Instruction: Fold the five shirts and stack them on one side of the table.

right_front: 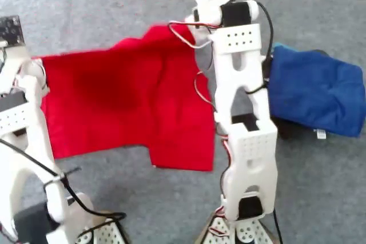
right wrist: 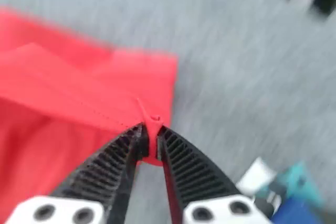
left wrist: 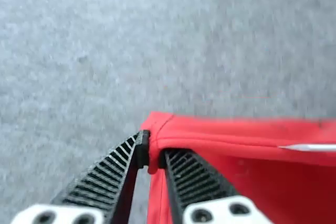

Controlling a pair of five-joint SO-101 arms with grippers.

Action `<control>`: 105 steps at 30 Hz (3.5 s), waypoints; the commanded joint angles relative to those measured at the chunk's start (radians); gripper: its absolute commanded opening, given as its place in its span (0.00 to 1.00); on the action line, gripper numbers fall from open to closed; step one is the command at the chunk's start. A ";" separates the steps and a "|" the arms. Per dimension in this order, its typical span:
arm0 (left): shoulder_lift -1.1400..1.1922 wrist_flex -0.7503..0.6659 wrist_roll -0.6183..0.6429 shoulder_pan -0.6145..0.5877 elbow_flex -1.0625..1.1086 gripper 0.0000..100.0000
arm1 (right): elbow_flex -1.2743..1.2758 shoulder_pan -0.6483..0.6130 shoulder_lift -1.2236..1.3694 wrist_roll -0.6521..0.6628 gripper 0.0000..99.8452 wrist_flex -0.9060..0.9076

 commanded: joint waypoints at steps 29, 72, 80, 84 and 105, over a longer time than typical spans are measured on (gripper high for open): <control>-0.651 0.249 -0.281 -0.054 0.697 0.03 | 1.748 -0.041 -1.049 0.011 0.01 -0.433; -0.663 0.362 -0.364 -0.131 0.740 0.17 | 2.031 -0.112 -1.253 0.002 0.13 -0.445; -0.663 0.439 -0.394 -0.242 0.509 0.22 | 1.900 -0.118 -1.248 -0.041 0.32 -0.382; -0.663 0.520 -0.485 -0.285 0.366 0.16 | 1.784 -0.146 -1.242 -0.063 0.11 -0.374; -0.663 -0.281 -0.069 -0.414 0.944 0.03 | 1.395 -0.338 -0.374 -0.216 0.02 -0.511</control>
